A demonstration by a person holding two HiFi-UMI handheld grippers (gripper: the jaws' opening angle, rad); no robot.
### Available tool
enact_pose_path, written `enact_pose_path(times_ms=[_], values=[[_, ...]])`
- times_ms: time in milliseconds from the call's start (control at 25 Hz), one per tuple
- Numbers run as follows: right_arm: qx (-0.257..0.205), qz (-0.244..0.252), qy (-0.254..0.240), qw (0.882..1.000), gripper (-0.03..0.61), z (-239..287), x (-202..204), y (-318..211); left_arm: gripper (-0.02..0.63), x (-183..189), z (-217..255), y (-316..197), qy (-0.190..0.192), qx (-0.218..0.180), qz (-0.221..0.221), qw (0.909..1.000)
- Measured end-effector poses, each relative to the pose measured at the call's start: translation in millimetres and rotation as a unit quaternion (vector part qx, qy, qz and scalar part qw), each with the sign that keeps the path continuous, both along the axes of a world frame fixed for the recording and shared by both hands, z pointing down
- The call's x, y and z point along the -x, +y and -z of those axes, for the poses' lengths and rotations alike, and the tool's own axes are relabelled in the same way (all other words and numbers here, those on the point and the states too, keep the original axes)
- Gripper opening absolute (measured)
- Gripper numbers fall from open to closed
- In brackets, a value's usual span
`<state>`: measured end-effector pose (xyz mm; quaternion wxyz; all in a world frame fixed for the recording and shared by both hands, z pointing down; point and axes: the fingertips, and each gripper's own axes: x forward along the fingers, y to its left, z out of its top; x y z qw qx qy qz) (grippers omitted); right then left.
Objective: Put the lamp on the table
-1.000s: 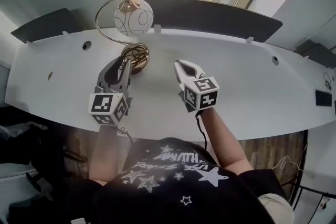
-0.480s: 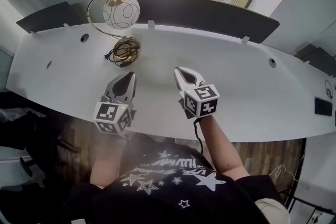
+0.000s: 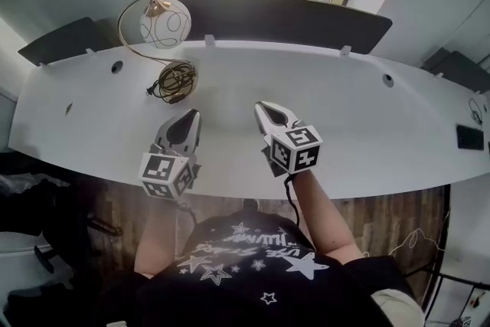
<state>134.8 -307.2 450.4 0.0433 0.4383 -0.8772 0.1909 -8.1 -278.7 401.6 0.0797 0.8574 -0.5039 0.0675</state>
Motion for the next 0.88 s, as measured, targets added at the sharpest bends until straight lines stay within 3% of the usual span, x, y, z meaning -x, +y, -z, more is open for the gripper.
enact_pose_path(times_ms=[880], values=[[-0.021, -0.061, 0.007, 0.998, 0.002, 16, 36, 129, 0.020, 46, 8, 120, 0.021, -0.011, -0.054, 0.9983]])
